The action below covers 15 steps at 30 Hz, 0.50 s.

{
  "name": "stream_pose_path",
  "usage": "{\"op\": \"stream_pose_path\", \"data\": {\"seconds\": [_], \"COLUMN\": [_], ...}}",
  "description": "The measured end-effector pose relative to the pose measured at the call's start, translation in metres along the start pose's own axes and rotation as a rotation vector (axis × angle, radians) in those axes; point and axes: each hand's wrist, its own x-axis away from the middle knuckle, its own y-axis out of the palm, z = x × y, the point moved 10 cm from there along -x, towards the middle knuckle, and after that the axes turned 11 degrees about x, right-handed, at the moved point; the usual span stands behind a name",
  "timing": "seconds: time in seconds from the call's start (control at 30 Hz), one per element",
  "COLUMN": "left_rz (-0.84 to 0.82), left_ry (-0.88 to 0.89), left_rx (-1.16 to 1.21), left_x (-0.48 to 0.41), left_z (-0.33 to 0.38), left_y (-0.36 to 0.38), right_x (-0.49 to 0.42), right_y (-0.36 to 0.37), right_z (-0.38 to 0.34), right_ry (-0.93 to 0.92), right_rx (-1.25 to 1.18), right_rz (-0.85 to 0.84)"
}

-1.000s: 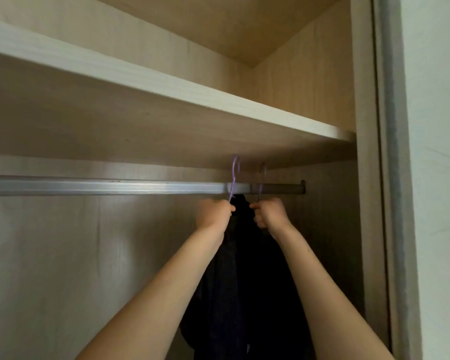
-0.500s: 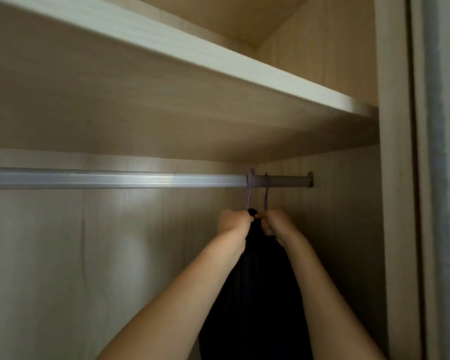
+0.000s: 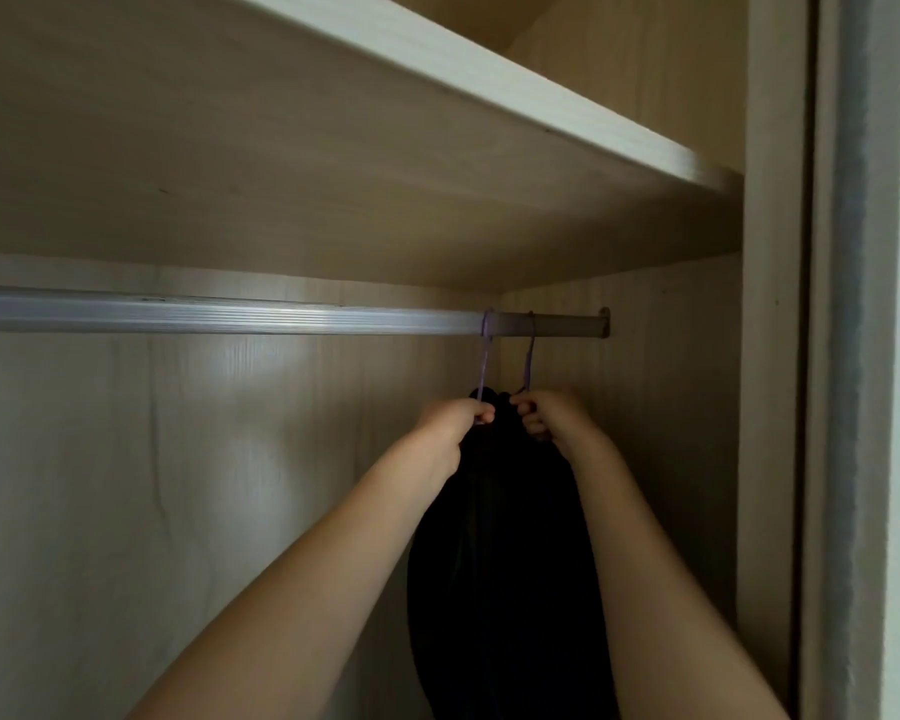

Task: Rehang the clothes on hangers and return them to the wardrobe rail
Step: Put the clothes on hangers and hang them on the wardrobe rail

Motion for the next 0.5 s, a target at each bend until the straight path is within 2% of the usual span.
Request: {"op": "stream_pose_path", "data": {"seconds": [0.1, 0.27, 0.37, 0.43, 0.5], "left_rz": [-0.032, 0.031, -0.04, -0.09, -0.133], "left_ry": [0.091, 0.578, 0.722, 0.774, 0.754], "left_rx": [-0.155, -0.577, -0.508, -0.448, -0.414], "left_x": [0.015, 0.104, 0.178, 0.232, 0.281], "left_z": [0.008, 0.044, 0.027, -0.003, -0.046], "left_y": [0.0, -0.015, -0.045, -0.075, -0.11], "right_x": [0.03, 0.15, 0.247, 0.309, 0.366], "right_y": [-0.011, -0.019, -0.02, -0.015, -0.009], "right_z": [-0.009, -0.025, 0.002, 0.04, 0.093], "right_ry": [-0.043, -0.328, -0.445, -0.42, -0.346], "right_rx": [0.129, 0.25, 0.191, 0.19, 0.181], "right_rz": [0.143, 0.353, 0.482, 0.522, 0.547]}}
